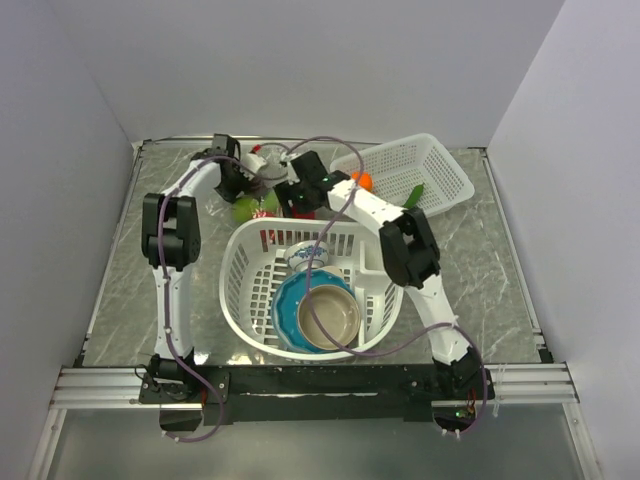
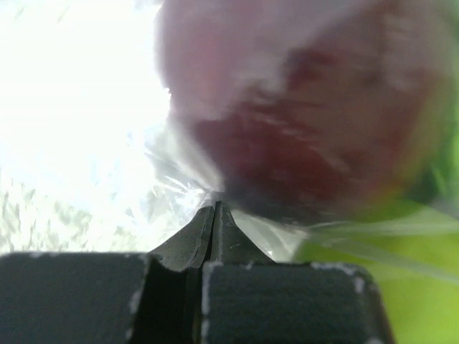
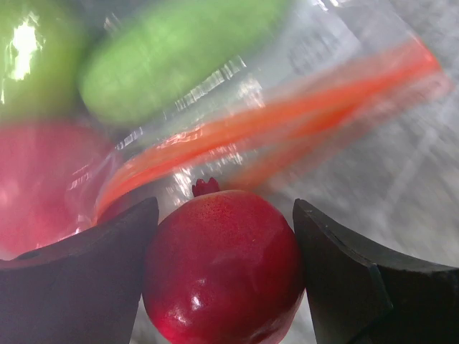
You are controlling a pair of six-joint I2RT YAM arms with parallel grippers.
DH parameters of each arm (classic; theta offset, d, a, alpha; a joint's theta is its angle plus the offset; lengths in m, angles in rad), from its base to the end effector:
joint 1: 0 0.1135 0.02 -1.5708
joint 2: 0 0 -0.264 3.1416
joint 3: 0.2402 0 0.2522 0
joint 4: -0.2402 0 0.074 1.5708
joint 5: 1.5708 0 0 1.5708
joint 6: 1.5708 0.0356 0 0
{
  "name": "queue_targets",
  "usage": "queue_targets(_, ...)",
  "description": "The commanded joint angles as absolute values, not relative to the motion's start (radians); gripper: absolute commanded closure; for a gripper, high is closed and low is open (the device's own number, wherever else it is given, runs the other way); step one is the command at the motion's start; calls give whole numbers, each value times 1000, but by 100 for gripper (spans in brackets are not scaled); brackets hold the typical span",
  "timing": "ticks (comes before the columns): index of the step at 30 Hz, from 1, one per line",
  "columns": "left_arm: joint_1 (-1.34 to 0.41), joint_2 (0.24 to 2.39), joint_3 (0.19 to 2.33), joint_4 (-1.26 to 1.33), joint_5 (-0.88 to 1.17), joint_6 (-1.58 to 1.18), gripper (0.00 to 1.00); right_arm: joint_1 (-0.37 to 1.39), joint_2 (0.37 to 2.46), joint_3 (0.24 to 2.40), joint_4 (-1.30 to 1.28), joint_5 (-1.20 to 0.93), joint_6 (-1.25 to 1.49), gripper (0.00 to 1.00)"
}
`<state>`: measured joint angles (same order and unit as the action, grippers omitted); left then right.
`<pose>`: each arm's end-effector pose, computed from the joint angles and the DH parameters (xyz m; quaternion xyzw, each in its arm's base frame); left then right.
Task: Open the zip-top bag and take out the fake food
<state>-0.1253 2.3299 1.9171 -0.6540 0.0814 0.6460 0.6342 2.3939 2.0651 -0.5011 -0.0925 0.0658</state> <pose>0.4987 -0.0657 0.1658 0.3734 0.8927 0.0261 0.2509 0.4320 0.3218 0.1899 -0.2772 0.8891 0.1645 0.3249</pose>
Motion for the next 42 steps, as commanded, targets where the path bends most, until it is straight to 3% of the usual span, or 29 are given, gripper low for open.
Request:
queue_targets(1, -23, 2387, 2032, -770, 89, 529, 99, 551, 2111, 1961, -379, -90, 90, 72)
queue_targets(7, -12, 2261, 2078, -866, 280, 465, 99, 440, 1936, 1781, -229, -91, 202, 72)
queue_targets(14, -25, 2166, 2218, -1018, 449, 414, 99, 335, 1924, 1664, -247, 286, 304, 73)
queue_targets(18, -40, 2120, 2266, -1057, 480, 396, 99, 319, 1966, 1654, -288, 339, 339, 75)
queue_targets(23, -54, 2095, 2256, -1069, 463, 399, 99, 321, 2023, 1693, -344, 356, 341, 51)
queue_targets(26, -55, 2097, 2264, -1077, 462, 400, 99, 322, 2016, 1703, -339, 360, 341, 19)
queue_targets(27, -54, 2098, 2269, -1081, 466, 402, 99, 322, 2000, 1692, -330, 364, 338, 0)
queue_targets(35, -28, 2161, 2105, -951, 279, 452, 99, 460, 1918, 1667, -207, 442, 177, 0)
queue_targets(42, -11, 2256, 1967, -807, 66, 506, 99, 558, 1885, 1626, -106, 321, 103, 0)
